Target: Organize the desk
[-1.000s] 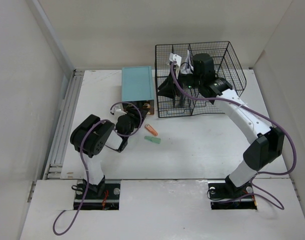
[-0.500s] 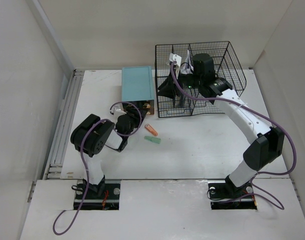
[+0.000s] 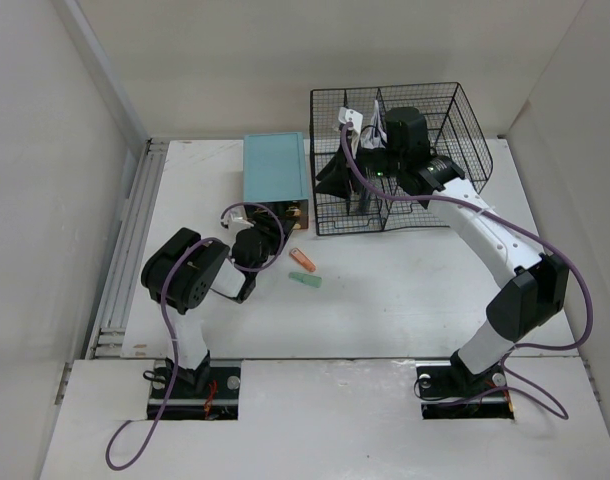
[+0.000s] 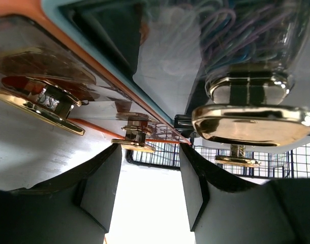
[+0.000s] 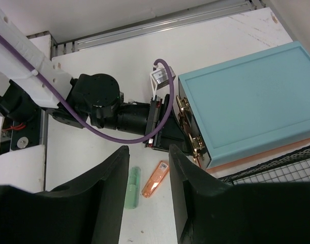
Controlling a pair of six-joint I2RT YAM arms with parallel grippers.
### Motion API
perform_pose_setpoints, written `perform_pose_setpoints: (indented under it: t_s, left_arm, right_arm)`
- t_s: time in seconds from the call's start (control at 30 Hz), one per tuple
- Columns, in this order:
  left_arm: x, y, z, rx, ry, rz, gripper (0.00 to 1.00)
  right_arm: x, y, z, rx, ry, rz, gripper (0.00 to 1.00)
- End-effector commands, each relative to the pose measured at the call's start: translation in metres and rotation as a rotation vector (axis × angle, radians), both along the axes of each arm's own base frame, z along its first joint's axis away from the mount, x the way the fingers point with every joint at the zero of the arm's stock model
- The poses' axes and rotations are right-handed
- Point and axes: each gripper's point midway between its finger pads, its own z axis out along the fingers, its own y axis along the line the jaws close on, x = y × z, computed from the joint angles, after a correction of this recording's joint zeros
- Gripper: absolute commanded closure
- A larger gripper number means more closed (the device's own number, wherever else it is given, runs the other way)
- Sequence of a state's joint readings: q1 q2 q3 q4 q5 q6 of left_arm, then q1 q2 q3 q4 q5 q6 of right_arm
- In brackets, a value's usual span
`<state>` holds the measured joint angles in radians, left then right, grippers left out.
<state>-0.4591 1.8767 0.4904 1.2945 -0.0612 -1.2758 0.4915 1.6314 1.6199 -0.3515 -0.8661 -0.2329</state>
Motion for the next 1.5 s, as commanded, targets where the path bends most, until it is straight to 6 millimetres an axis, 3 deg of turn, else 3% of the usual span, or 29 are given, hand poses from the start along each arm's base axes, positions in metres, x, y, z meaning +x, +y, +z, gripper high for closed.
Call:
perform_pose_setpoints:
  t_s: [0.0,0.3,0.53,0.6,0.83,0.97,1.17,1.47]
  left_arm:
    - [0.017,0.006,0.118,-0.198,-0.419,0.061,0.54]
    - [0.017,0.007,0.092,-0.189,-0.341,0.071,0.53]
    - [0.018,0.008,0.083,-0.176,-0.317,0.080,0.53]
    - [0.022,0.006,0.089,-0.184,-0.333,0.080,0.53]
    - [0.031,0.002,0.085,-0.163,-0.332,0.079,0.76]
    - [0.031,0.002,0.085,-0.153,-0.335,0.079,0.83]
    - [0.009,0.008,0.082,-0.178,-0.339,0.070,0.84]
    - [-0.028,-0.001,0.077,-0.181,-0.322,0.007,0.84]
  right_arm:
    - [-0.001,0.002,0.003,0.014,-0.015,0.033,0.57]
    - [-0.001,0.002,0.003,0.014,-0.015,0.033,0.56]
    - [-0.001,0.002,0.003,0.014,-0.015,0.033,0.56]
    - [-0.001,0.002,0.003,0.014,-0.015,0.033,0.56]
    - [-0.001,0.002,0.003,0.014,-0.015,0.033,0.56]
    - [-0.001,0.002,0.003,0.014,-0.015,0.033,0.56]
    - [-0.001,0.002,0.003,0.014,-0.015,0.033,0.56]
    - [-0.003,0.002,0.003,0.017,-0.014,0.041,0.56]
